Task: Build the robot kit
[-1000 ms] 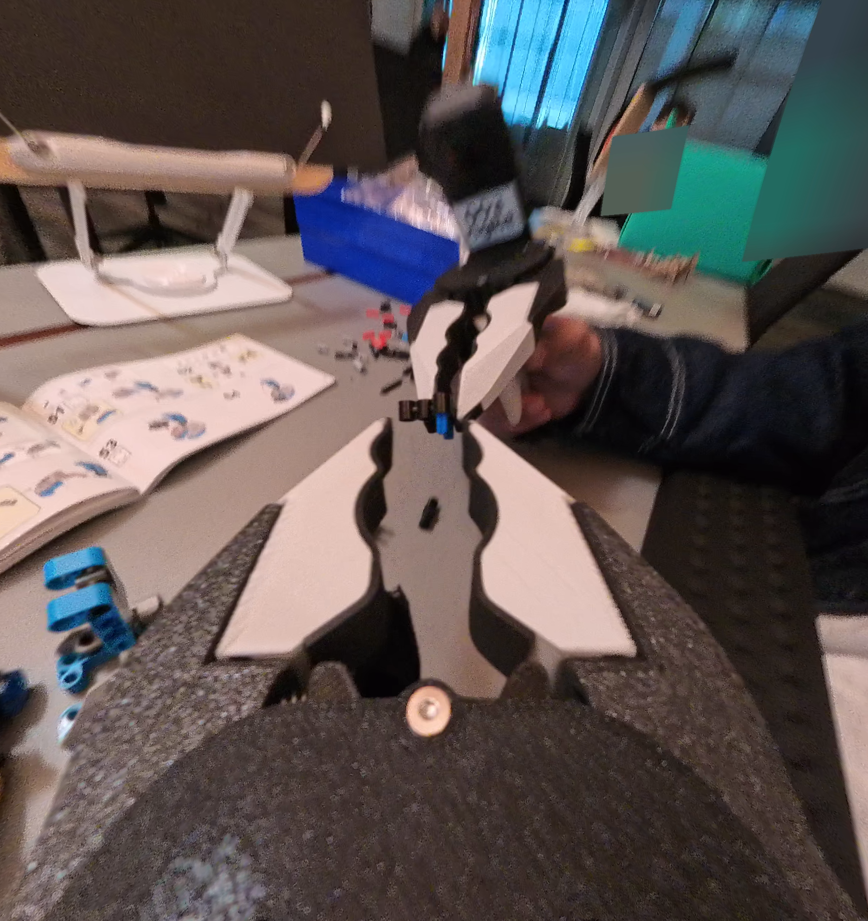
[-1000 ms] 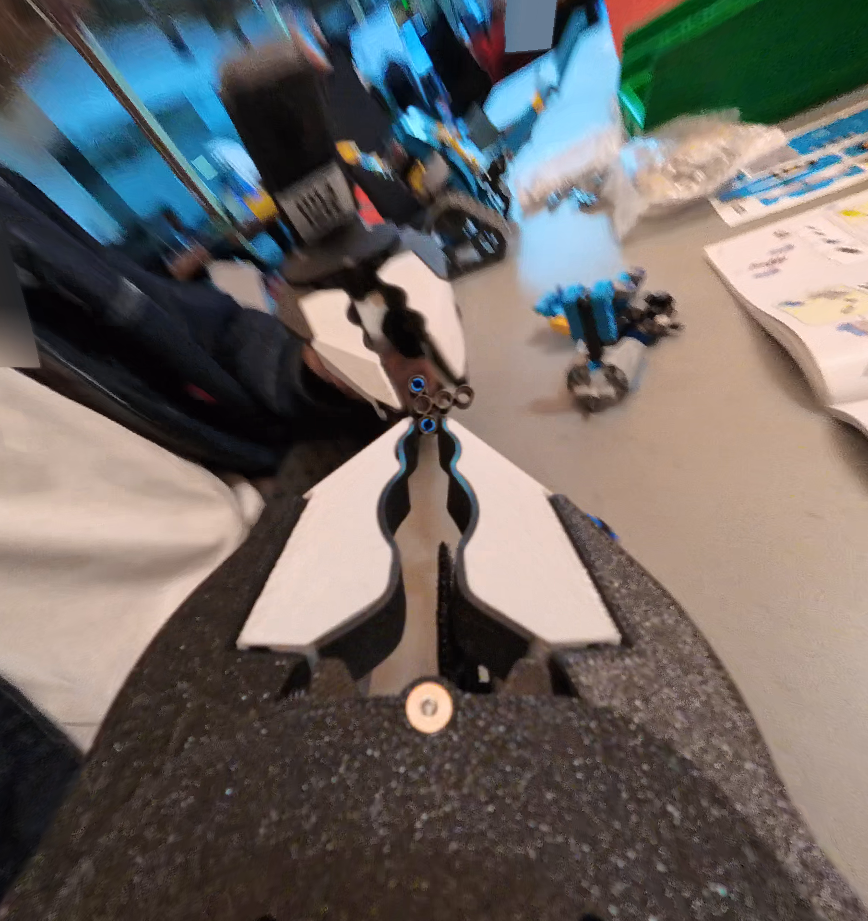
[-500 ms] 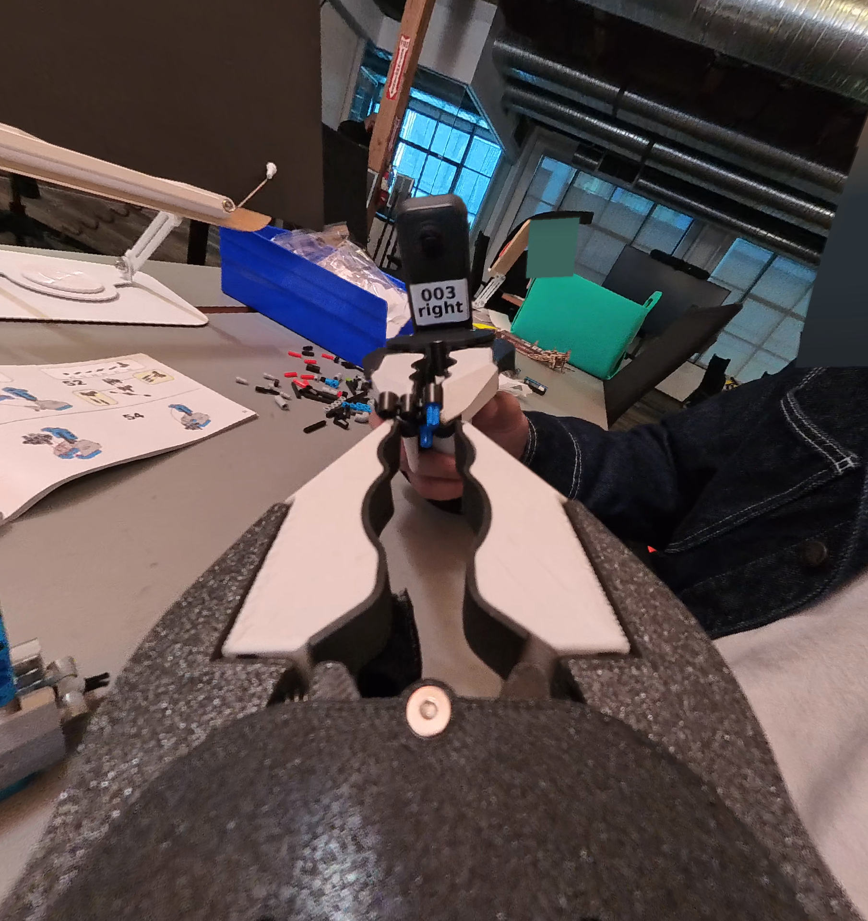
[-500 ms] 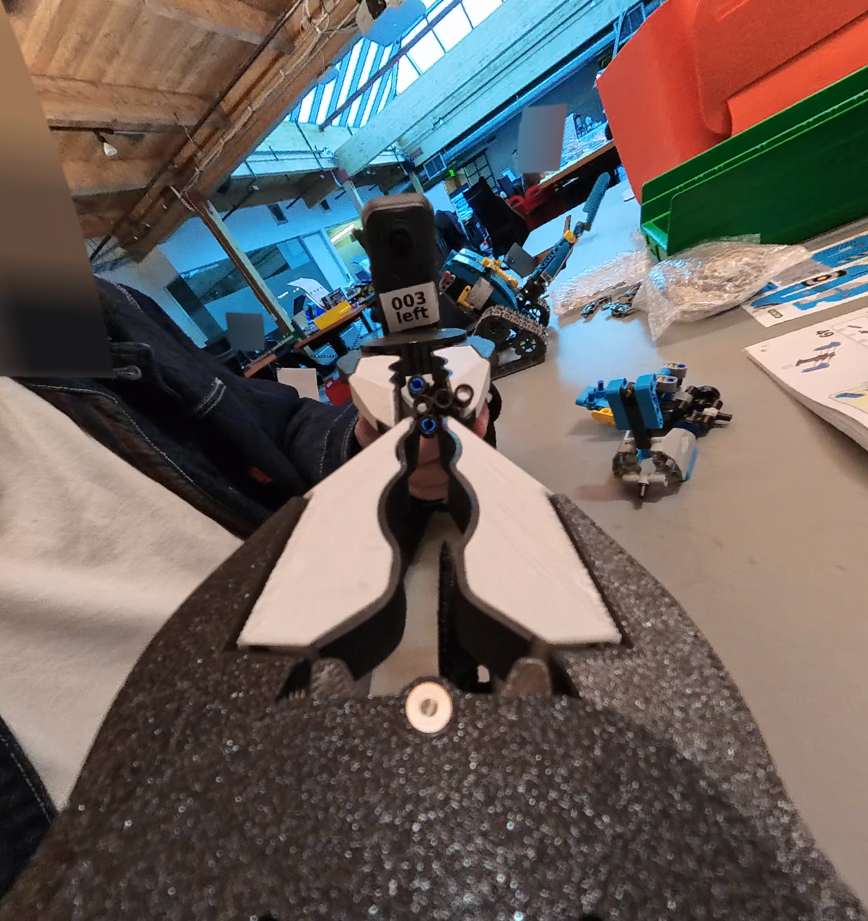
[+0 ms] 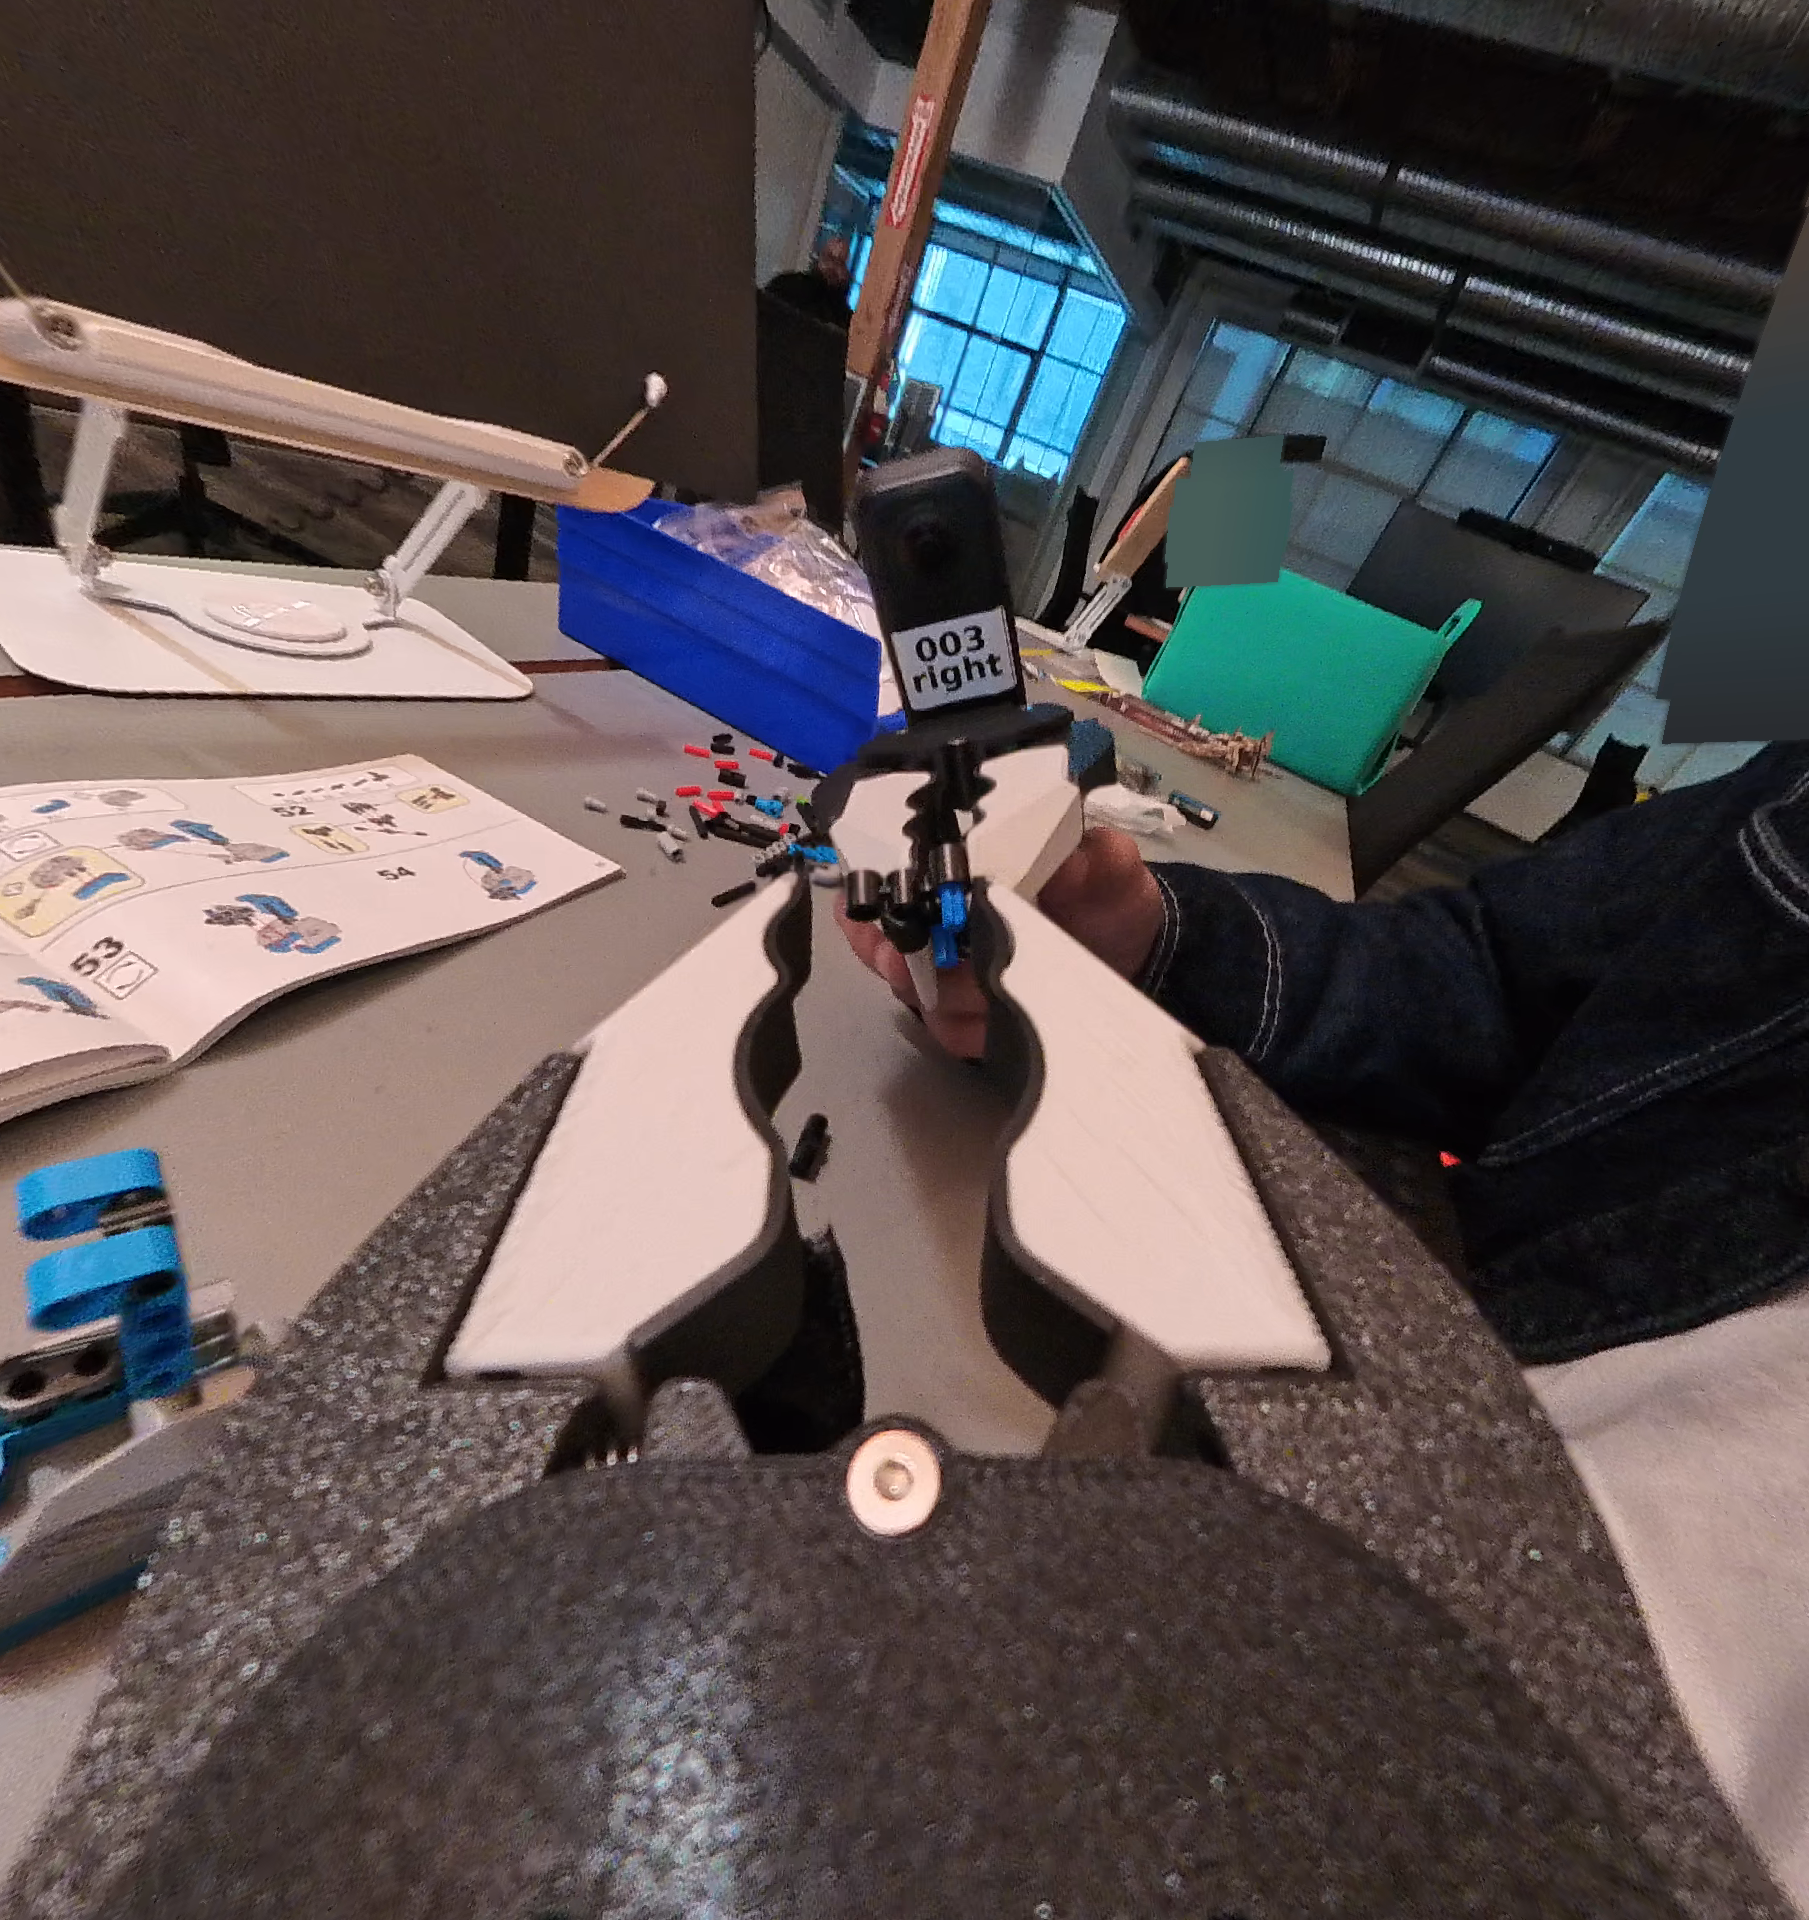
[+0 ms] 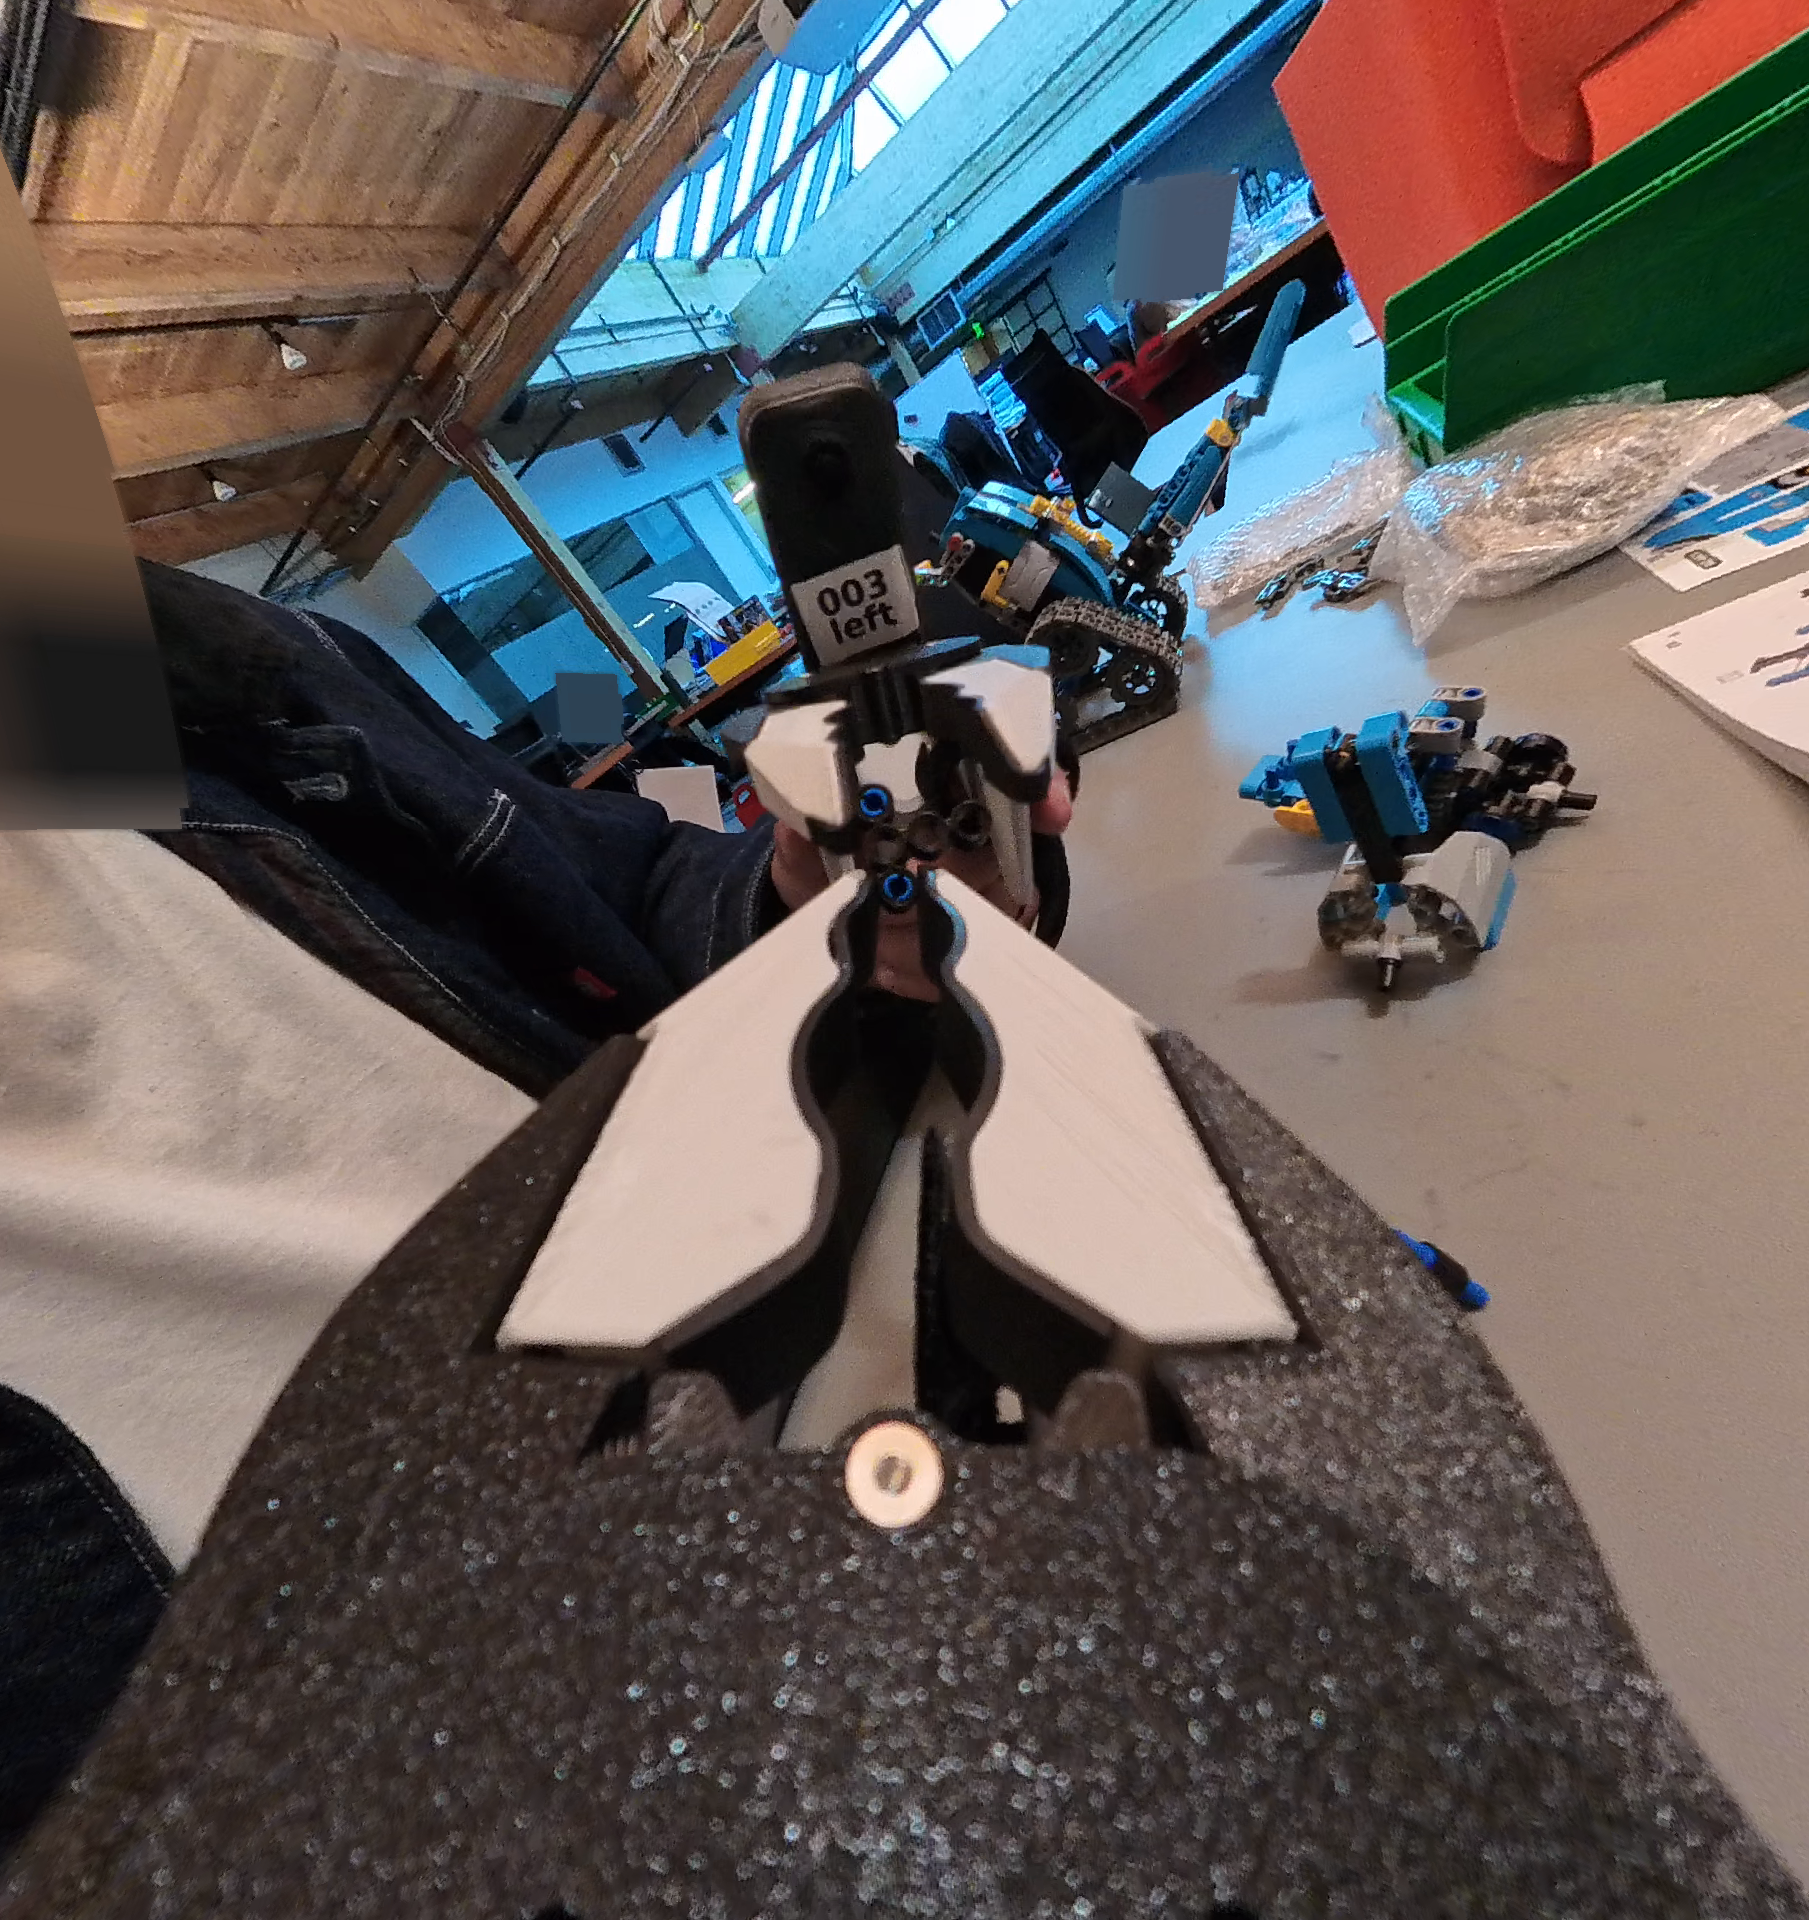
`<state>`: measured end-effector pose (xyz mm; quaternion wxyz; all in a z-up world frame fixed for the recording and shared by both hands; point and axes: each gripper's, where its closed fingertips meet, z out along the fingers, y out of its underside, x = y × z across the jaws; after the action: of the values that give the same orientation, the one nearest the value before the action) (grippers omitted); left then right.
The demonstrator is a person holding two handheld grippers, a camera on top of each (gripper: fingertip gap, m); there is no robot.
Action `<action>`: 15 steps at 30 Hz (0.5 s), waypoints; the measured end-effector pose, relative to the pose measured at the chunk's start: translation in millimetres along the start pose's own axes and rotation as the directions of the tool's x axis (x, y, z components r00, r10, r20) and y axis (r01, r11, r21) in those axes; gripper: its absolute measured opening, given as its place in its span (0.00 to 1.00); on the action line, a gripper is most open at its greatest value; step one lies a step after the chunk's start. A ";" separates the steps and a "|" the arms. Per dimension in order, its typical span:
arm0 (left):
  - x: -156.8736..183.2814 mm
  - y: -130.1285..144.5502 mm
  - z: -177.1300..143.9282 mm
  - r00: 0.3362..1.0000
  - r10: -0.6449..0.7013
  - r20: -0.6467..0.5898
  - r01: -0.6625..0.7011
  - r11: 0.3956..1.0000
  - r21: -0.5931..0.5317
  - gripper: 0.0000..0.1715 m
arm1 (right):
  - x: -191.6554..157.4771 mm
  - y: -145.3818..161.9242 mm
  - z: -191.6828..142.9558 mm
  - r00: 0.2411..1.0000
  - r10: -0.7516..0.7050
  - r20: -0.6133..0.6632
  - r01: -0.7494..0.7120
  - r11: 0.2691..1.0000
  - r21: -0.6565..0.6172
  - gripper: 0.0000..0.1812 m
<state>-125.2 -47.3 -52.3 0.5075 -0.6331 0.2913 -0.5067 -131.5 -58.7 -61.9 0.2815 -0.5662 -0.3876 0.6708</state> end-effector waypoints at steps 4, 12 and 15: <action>2.2 6.4 2.4 1.000 -0.016 -0.023 0.015 0.999 -0.031 0.17 | 0.8 4.7 2.3 0.999 -0.044 -0.027 0.043 0.999 -0.033 0.03; 1.7 13.4 -0.5 0.993 -0.094 -0.070 0.087 0.992 -0.089 0.14 | 3.7 9.9 3.7 0.995 -0.079 -0.059 0.074 0.994 -0.076 0.04; -11.1 26.4 -9.9 0.989 0.136 0.054 -0.122 0.972 -0.200 0.14 | 27.3 11.5 -13.0 0.960 -0.186 -0.211 0.151 0.974 -0.170 0.11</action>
<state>-134.2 -49.2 -81.2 0.4840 -0.6765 0.3632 -0.4197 -123.6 -40.0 -87.1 0.3358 -0.6232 -0.4501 0.5443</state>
